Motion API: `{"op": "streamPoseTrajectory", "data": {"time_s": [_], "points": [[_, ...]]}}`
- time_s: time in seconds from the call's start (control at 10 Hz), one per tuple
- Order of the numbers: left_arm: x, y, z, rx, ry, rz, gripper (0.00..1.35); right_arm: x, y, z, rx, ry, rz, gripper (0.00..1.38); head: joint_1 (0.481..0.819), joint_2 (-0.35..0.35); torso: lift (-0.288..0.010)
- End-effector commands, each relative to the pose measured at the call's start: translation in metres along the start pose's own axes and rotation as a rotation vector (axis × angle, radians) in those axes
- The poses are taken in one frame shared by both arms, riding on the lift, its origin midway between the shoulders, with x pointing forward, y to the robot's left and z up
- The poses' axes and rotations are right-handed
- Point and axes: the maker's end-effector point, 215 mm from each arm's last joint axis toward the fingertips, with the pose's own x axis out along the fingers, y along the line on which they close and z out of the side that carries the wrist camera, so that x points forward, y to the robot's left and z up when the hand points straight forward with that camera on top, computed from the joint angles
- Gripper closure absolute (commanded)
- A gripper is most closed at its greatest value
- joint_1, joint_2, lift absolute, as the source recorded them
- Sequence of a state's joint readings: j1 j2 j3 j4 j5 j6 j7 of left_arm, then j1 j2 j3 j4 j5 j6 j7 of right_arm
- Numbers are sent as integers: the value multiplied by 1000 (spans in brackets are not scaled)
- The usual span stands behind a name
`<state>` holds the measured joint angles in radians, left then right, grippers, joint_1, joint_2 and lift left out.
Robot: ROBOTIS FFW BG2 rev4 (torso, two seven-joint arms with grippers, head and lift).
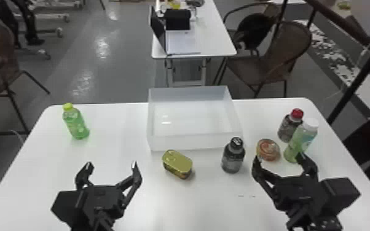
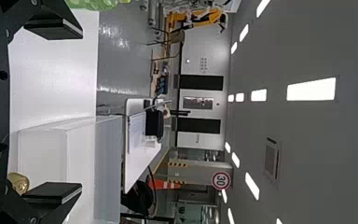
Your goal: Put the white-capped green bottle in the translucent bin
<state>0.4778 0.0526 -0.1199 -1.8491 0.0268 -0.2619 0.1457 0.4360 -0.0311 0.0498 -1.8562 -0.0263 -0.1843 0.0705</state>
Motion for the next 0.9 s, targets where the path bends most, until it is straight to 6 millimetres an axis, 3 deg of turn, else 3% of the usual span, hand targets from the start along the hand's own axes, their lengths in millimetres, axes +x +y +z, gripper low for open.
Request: {"op": "streamPoseTrajectory", "data": {"time_s": [0.0,0.6,0.8], "points": [[0,0,1,0,-4,4,148,0,0,0,5,-2,0,171,695,13,-45],[0,3,3,2,-10,12,148,0,-2,-2,7,1,-17,225,695,17,-45],[-1,4,4,3,-13,15,148,-19,-38,-23,69,28,-231,222,695,-6,-45]]}}
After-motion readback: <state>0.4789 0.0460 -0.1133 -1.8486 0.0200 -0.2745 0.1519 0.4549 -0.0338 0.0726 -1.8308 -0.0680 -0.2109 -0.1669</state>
